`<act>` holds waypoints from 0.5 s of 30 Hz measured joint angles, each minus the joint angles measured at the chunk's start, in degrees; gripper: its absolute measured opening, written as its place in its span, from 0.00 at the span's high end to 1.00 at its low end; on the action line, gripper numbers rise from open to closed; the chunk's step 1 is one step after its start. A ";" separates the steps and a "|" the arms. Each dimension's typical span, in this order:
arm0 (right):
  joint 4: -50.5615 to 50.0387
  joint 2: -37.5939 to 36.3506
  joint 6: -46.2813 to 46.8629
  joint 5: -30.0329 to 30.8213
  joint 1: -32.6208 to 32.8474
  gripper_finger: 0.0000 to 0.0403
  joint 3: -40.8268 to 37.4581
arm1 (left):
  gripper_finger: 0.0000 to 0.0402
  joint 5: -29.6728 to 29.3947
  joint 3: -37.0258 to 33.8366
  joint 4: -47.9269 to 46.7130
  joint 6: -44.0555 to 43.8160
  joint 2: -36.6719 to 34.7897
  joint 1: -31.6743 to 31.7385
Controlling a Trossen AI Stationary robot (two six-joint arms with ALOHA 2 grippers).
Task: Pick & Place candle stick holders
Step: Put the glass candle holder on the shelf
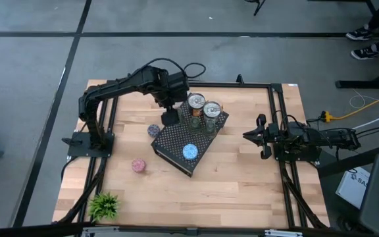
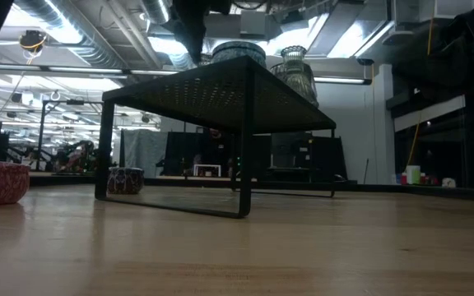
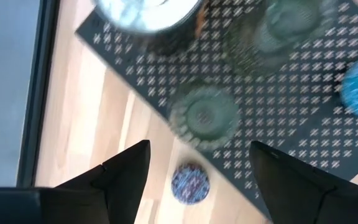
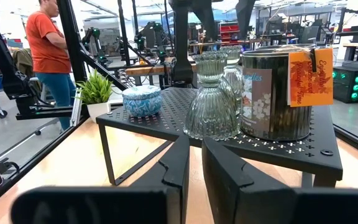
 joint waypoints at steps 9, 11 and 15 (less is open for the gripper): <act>0.00 0.00 -0.01 0.00 0.01 0.88 -0.01 | 0.44 -1.05 -1.48 -2.76 -0.93 0.00 2.94; 0.00 0.00 -0.02 0.00 0.02 0.88 0.00 | 0.49 -1.01 -2.97 -2.47 -0.93 0.00 3.31; 0.00 0.00 0.00 0.00 0.01 0.88 0.00 | 0.62 -0.03 -6.28 -2.32 -0.95 0.00 3.61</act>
